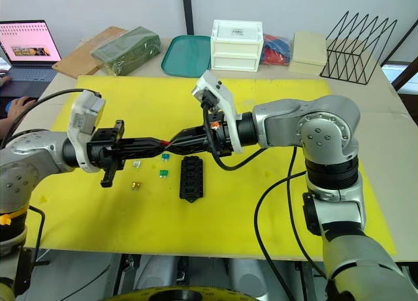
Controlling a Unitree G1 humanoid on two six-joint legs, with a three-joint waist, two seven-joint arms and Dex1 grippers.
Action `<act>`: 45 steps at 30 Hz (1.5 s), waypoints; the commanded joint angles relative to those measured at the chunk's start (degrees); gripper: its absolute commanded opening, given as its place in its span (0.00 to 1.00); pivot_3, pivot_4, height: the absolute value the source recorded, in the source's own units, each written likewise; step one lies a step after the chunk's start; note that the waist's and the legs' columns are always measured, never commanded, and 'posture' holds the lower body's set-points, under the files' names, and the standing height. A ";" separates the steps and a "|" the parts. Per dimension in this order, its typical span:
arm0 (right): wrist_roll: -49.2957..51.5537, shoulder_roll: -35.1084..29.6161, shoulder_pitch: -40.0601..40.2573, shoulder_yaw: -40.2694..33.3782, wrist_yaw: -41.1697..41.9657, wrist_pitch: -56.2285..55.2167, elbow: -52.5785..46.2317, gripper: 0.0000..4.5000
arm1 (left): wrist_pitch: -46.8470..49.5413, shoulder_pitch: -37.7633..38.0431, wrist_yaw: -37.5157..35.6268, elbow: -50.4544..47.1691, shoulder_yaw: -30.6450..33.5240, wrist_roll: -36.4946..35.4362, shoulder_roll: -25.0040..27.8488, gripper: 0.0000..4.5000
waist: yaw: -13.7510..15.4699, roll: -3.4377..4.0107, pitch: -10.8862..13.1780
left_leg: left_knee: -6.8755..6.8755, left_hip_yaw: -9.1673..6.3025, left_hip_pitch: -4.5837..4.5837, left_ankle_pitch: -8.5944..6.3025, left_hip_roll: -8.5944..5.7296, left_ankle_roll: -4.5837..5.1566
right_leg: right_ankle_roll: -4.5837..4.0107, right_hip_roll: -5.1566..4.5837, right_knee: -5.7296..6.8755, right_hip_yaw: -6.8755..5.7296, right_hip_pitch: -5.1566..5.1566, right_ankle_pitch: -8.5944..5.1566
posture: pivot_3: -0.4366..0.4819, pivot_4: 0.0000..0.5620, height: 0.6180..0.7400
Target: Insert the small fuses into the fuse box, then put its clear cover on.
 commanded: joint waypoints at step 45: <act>-24.64 -19.03 -6.74 29.29 21.11 -13.95 -14.02 0.00 | -22.61 9.71 -12.60 -2.00 -12.37 24.02 11.63 0.99 | 0.06 0.02 0.06 | -0.09 0.06 -0.15 0.00 0.01 0.00 | -0.03 0.02 -0.06 0.06 -0.30 -0.03 | 0.48 0.27 1.00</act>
